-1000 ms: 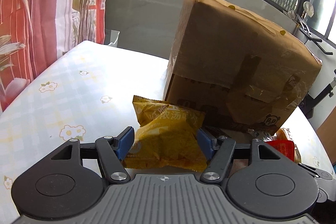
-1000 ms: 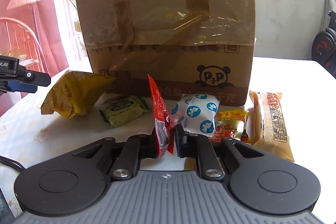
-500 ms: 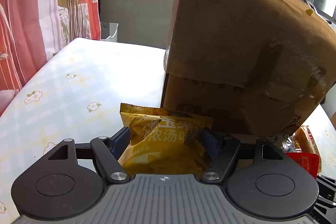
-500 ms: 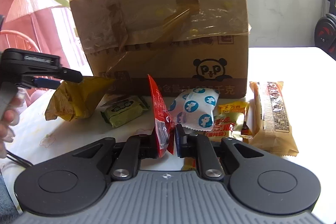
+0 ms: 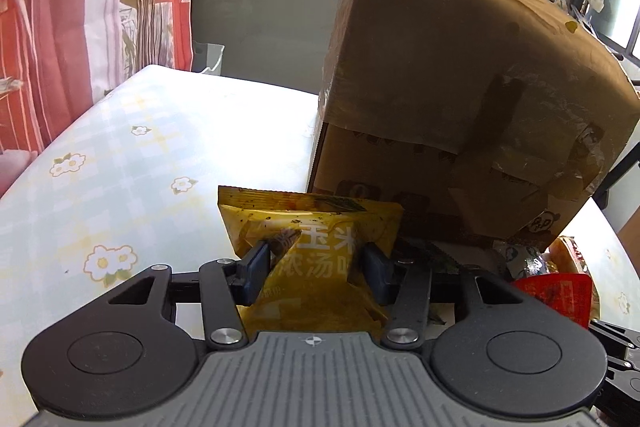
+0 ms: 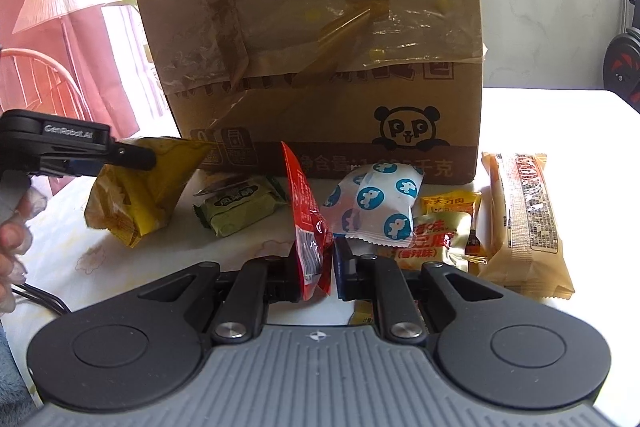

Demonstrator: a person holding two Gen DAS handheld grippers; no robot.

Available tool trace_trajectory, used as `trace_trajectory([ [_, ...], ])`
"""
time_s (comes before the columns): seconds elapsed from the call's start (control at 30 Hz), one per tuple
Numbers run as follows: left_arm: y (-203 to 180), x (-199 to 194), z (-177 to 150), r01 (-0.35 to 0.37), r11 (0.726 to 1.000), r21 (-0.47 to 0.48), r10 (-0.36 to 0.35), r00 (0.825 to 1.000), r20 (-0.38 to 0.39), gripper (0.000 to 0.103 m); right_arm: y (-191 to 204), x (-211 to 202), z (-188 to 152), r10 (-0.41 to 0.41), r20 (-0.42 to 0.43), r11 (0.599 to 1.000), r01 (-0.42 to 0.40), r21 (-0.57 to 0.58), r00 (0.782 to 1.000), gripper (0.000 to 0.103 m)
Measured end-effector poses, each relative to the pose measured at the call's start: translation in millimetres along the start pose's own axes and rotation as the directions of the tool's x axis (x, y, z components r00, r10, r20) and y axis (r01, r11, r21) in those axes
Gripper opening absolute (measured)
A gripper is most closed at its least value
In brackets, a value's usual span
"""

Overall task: Organize snacks
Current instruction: 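Lift both held snacks and carry them over the box, then lower both snacks into the box and open both tools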

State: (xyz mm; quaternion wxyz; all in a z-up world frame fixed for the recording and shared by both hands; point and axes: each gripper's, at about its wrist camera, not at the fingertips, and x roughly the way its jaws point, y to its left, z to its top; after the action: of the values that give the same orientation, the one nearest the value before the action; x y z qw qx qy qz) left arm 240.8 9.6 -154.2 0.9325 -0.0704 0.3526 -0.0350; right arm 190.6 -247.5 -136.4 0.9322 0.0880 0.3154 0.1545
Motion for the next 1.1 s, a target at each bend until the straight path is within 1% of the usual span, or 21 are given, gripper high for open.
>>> trace_trajectory([
  [0.07,1.6,-7.5,-4.2,0.016,1.000,-0.013,-0.016,1.000,-0.001,0.048,-2.1,-0.4,0.1,0.002,-0.001,1.000,-0.002,0.014,1.000,0.015],
  [0.37,0.4,-23.0,-10.0,0.062,0.998,-0.028,-0.061,0.998,0.020,0.047,-3.7,-2.4,0.2,0.001,0.005,1.000,-0.001,0.027,1.000,0.015],
  [0.63,-8.1,-45.5,-5.7,0.083,0.997,0.007,-0.084,0.993,0.078,0.047,-0.7,-9.2,0.1,-0.019,0.025,1.000,0.019,0.013,1.000,0.015],
  [0.77,-8.2,-65.1,3.3,0.083,0.996,0.028,-0.086,0.987,0.135,0.047,0.4,-21.9,9.1,-0.033,0.044,0.999,0.033,0.000,0.998,0.015],
  [0.83,-10.4,-76.7,12.4,0.080,0.996,0.044,-0.087,0.981,0.175,0.047,-1.7,-32.9,19.7,-0.028,0.075,1.000,0.027,0.013,0.997,0.015],
  [0.9,-13.2,-88.6,24.0,0.089,0.994,0.057,-0.100,0.970,0.223,0.047,-2.2,-44.8,34.5,-0.019,0.118,1.000,0.017,0.019,0.993,0.015],
  [0.97,-16.1,-99.4,37.6,0.112,0.992,0.064,-0.125,0.955,0.270,0.047,-0.9,-56.6,53.1,-0.013,0.167,1.000,0.012,0.009,0.986,0.015],
  [1.03,-20.7,-108.4,54.8,0.151,0.986,0.072,-0.166,0.937,0.307,0.047,6.1,-68.6,72.2,-0.019,0.224,0.998,0.030,-0.048,0.974,0.015],
  [1.1,-27.5,-113.8,73.0,0.194,0.978,0.082,-0.210,0.917,0.339,0.047,10.7,-81.0,92.8,0.016,0.282,0.996,0.009,-0.086,0.959,0.015],
])
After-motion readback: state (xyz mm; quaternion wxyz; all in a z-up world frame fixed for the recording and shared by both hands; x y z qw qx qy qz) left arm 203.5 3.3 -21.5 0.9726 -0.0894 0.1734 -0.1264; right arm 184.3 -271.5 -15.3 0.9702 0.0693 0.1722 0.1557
